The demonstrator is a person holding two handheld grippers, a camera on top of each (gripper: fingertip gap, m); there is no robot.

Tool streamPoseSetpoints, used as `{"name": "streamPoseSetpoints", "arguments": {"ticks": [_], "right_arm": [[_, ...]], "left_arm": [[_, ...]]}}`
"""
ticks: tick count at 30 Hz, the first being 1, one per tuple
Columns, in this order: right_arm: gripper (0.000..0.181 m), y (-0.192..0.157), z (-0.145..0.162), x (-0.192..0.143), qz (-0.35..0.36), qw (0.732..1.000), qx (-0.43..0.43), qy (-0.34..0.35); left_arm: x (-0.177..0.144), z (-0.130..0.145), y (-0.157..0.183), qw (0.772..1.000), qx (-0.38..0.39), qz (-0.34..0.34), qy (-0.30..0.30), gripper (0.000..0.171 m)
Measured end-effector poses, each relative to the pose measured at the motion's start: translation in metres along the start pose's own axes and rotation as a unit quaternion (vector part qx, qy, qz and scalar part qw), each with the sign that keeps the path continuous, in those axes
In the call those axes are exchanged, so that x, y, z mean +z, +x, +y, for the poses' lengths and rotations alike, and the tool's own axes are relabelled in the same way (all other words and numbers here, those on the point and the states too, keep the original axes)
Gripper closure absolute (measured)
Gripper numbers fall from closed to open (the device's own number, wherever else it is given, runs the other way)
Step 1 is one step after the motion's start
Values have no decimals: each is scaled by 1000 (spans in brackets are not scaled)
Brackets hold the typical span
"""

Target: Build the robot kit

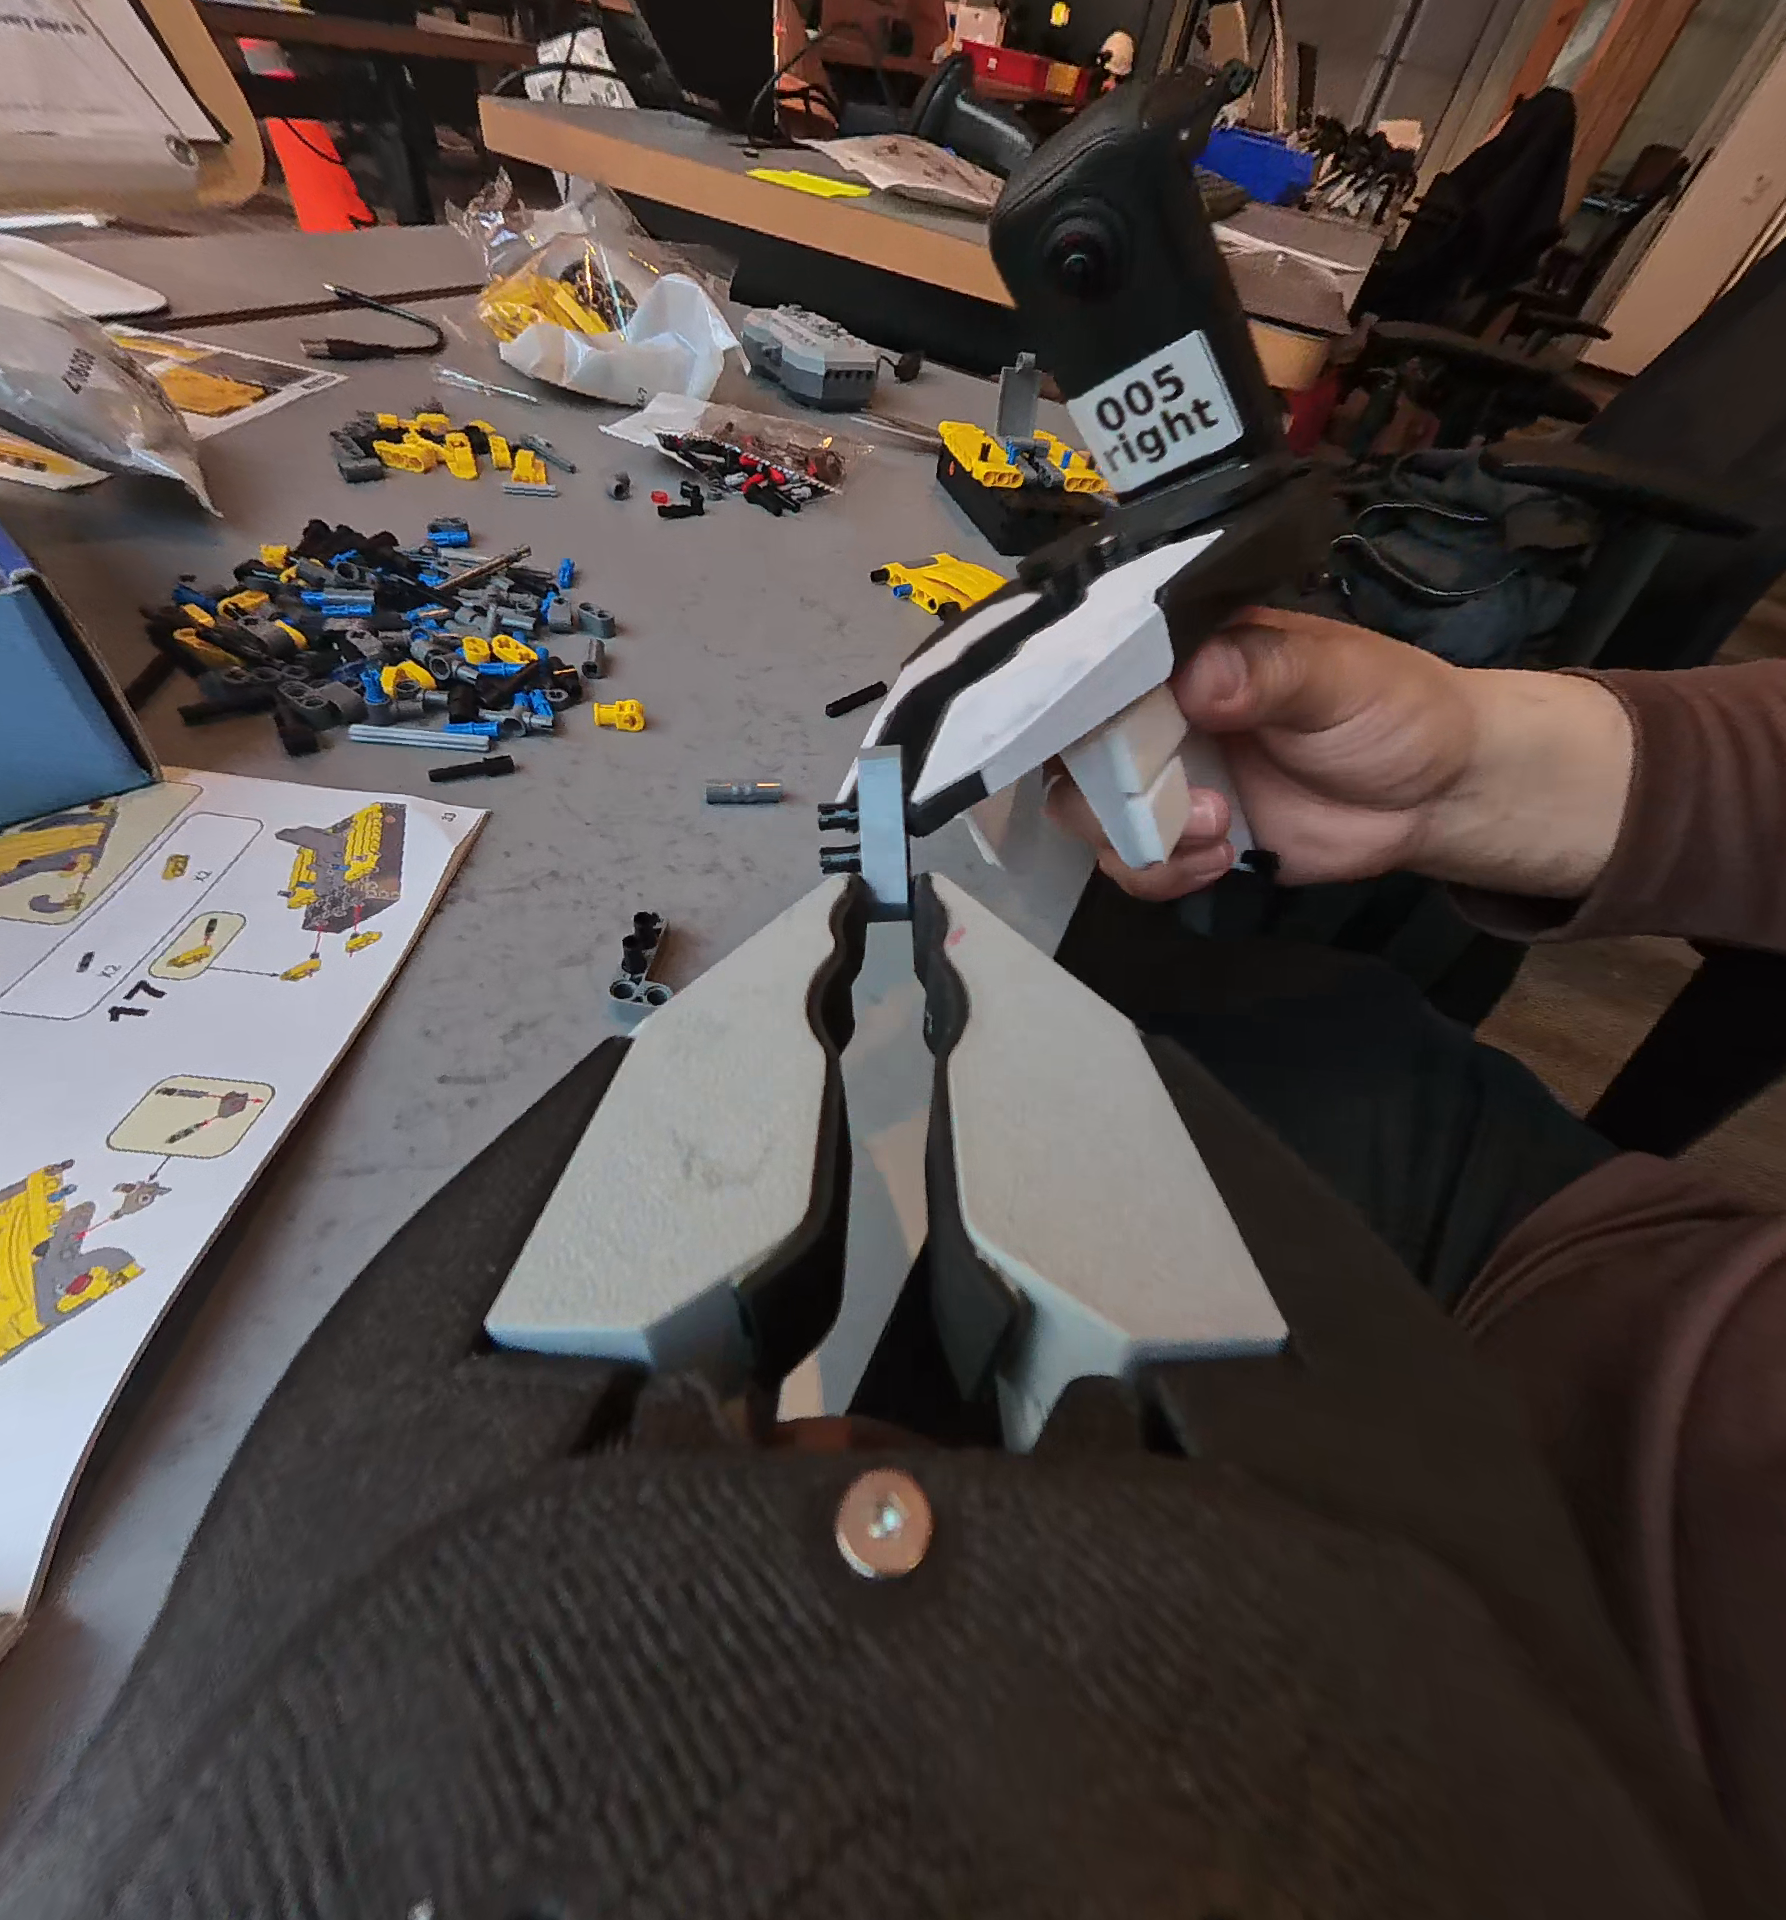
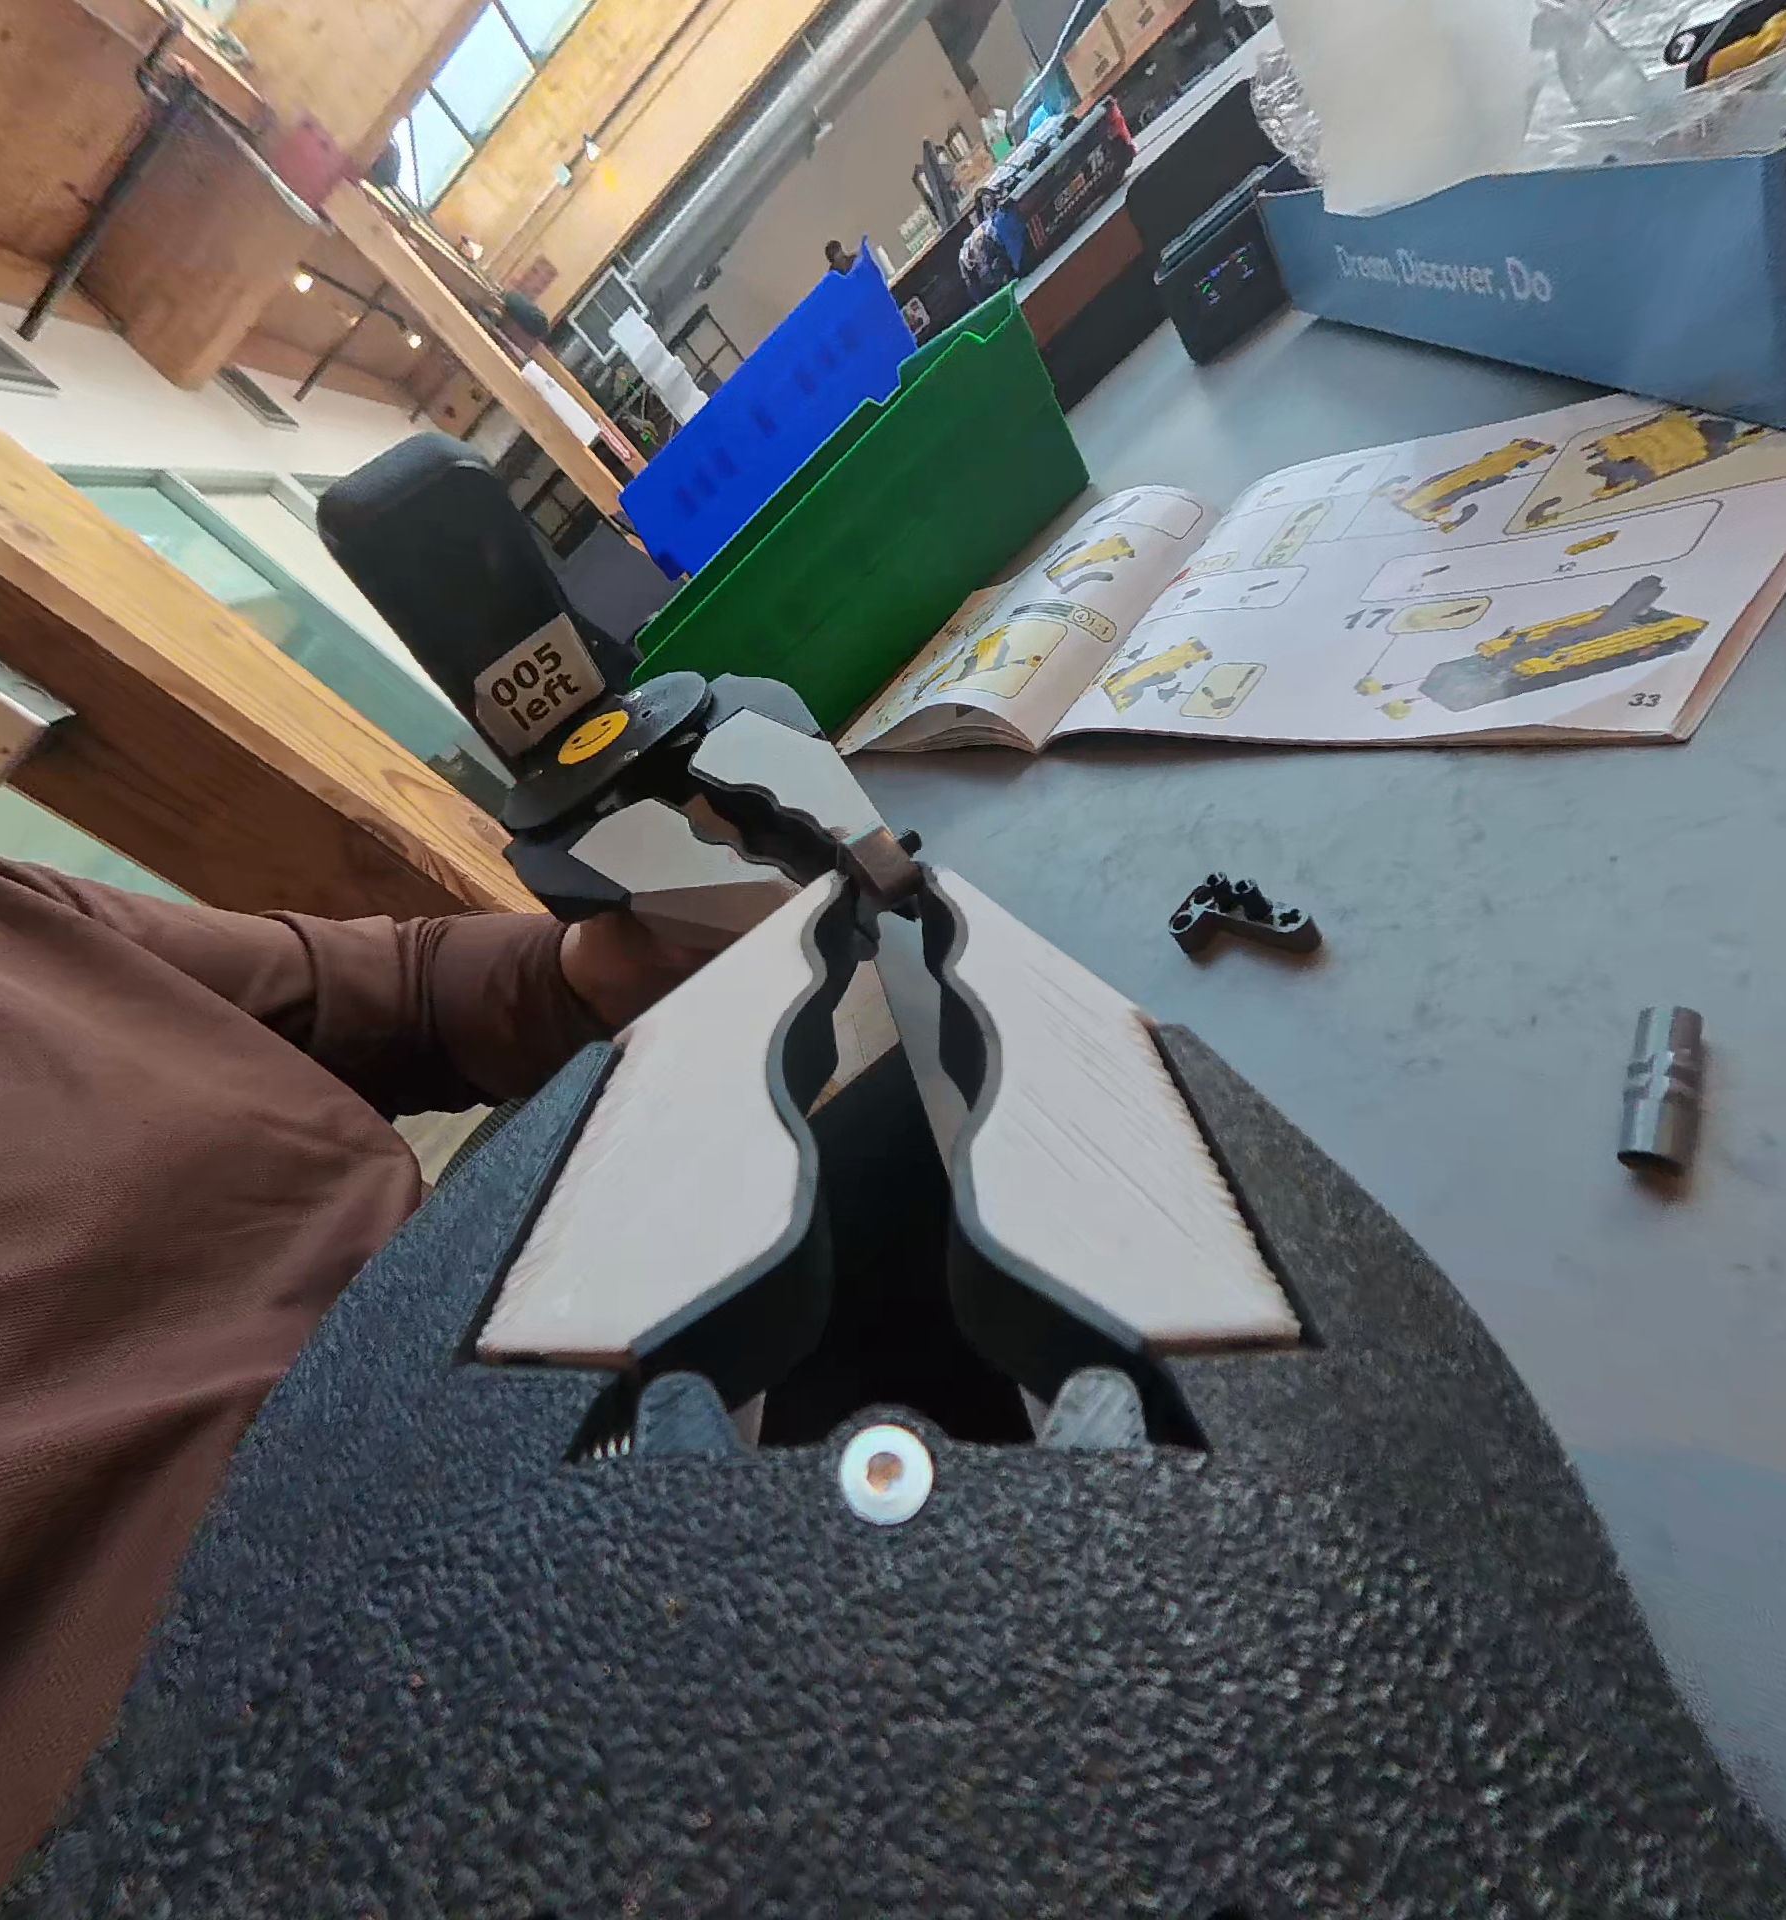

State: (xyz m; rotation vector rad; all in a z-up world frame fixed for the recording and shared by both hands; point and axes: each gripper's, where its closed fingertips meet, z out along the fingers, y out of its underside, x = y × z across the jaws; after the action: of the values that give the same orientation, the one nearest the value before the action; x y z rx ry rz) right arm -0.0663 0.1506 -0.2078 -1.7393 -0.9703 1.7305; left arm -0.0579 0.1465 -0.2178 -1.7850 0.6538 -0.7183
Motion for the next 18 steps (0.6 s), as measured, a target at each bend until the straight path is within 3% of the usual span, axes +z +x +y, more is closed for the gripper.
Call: {"name": "streamPoseSetpoints", "arguments": {"ticks": [3,18], "right_arm": [[171,-6,-5,1,-32,999,36,22],[174,-12,-10,2,-76,994,55,53]], "left_arm": [[-1,-4,-1,1000,8,-6,12,165],[-1,-12,4,984,-164,49,46,166]]}}
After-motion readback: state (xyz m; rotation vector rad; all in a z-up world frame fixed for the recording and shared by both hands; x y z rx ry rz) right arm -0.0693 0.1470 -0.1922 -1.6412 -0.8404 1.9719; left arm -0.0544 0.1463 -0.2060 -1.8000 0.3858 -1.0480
